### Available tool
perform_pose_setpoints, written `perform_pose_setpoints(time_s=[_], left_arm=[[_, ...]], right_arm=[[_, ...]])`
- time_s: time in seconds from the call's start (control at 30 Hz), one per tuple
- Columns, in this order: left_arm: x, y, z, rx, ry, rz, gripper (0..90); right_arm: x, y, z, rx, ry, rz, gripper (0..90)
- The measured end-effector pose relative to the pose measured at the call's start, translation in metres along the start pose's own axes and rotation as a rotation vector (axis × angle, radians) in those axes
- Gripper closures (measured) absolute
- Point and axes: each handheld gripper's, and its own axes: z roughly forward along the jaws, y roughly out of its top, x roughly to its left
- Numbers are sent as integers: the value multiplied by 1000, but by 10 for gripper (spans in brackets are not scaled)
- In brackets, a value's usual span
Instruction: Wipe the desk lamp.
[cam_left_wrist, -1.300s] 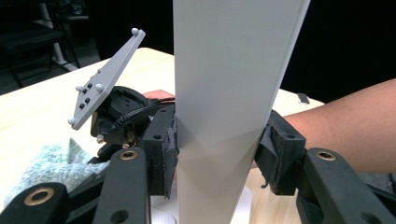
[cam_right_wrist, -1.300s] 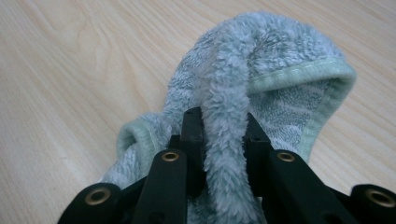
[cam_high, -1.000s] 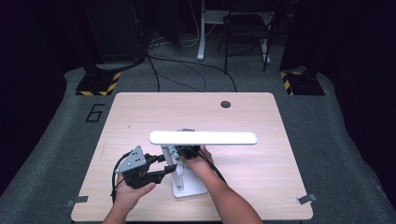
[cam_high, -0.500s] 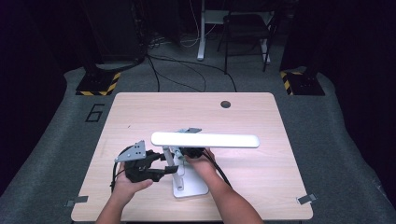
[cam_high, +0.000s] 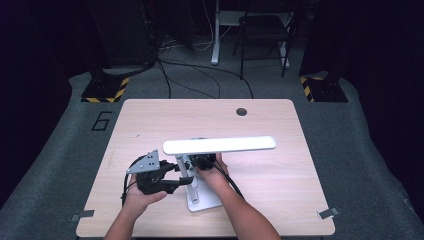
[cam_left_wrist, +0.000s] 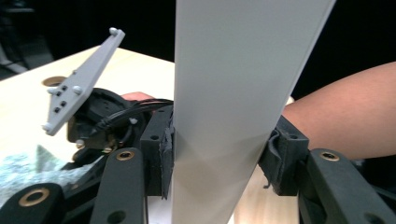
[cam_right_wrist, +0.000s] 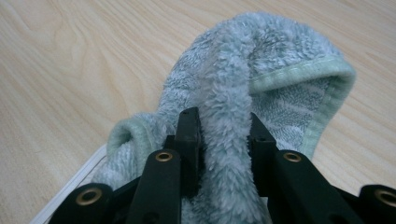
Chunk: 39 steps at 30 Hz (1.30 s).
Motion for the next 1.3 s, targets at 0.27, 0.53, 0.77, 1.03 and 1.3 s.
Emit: perform_pose_setpoints(time_s=[0.27, 0.53, 0.77, 1.03, 1.3], left_arm=[[-12, 3, 3, 31, 62, 24, 529], [-13, 1, 2, 25, 68, 18, 530], [-14, 1, 3, 22, 67, 22, 530], [-11, -1, 4, 10, 45, 19, 526], [-7, -3, 2, -3, 25, 16, 524]], right_arm=[[-4, -3, -7, 27, -24, -34, 725], [-31, -18, -21, 16, -75, 6, 725], [-55, -34, -35, 45, -101, 76, 726], [-43, -29, -30, 39, -136, 40, 738], [-27, -18, -21, 44, -125, 14, 749]])
